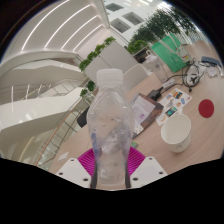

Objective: Pour water

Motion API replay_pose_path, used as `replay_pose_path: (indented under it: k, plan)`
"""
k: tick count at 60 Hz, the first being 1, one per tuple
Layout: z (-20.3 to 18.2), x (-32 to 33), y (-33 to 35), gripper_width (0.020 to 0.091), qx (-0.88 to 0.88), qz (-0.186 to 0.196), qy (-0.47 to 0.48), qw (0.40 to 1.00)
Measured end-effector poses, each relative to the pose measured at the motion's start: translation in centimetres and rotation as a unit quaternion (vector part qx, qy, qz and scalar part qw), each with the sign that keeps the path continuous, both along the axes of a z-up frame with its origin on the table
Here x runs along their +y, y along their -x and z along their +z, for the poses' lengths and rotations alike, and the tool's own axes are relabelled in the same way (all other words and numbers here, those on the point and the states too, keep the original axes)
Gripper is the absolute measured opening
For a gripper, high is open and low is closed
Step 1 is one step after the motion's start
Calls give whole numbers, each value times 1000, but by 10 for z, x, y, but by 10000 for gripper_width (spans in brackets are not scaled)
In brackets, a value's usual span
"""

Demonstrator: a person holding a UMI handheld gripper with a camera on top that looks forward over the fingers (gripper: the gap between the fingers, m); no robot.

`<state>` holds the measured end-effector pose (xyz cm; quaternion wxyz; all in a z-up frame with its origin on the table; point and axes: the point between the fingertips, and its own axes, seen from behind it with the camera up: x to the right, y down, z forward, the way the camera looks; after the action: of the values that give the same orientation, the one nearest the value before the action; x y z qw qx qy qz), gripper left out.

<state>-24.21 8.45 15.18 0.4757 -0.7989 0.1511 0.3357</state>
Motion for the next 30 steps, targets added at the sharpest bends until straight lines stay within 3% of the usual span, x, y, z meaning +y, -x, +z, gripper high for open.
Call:
replay_pose_path:
  k: [3, 8, 14, 17, 21, 22, 23, 30]
  plan:
    - [11, 5, -7, 381, 99, -19, 30, 994]
    - [14, 17, -17, 380, 264, -18, 71, 962]
    - [40, 20, -12, 379, 475, -4, 115, 872]
    - [63, 26, -8, 379, 556, -16, 133, 821]
    - [76, 25, -9, 380, 631, -7, 137, 763]
    - [78, 10, -16, 379, 647, 12, 132, 751]
    - [82, 26, -8, 379, 654, -8, 139, 743]
    - [78, 32, -10, 380, 704, -29, 143, 695]
